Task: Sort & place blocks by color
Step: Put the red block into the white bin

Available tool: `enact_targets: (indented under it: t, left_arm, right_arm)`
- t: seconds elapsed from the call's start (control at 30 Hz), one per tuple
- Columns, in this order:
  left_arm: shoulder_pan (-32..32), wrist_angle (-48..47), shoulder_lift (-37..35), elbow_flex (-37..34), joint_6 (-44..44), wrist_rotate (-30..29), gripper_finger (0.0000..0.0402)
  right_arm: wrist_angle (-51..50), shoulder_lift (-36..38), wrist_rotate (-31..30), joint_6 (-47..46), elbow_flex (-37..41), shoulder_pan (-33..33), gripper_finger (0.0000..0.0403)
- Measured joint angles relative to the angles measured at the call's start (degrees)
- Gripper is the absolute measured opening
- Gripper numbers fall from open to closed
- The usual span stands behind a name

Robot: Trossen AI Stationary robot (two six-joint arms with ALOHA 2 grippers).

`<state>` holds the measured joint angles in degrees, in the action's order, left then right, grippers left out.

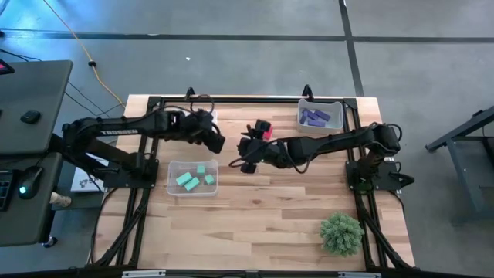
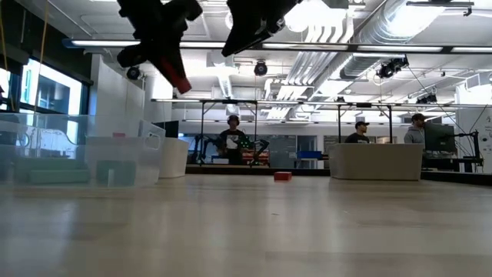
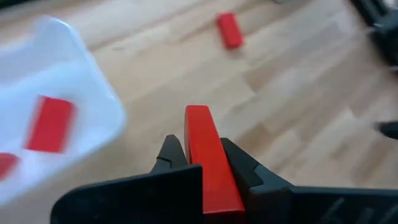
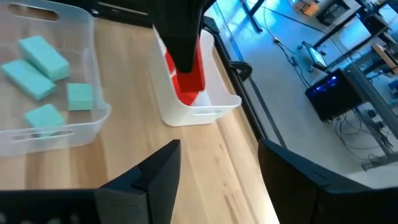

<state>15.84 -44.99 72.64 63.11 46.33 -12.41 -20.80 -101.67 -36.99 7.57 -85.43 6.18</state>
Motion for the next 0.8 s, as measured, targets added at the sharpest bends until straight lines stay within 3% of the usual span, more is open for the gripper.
enact_targets:
  t: [0.37, 0.8]
  left_arm:
    - [15.21, -1.83, 0.22, -0.02, -12.88, 0.55, 0.0]
    - [26.68, -1.66, 1.89, -5.07, -20.79, 7.92, 0.0]
  right_arm:
    - [0.09, 0.0, 4.0, -0.31, 0.0, -7.44, 0.0204]
    - [0.09, 0.0, 13.5, -9.18, 0.0, -16.41, 0.0204]
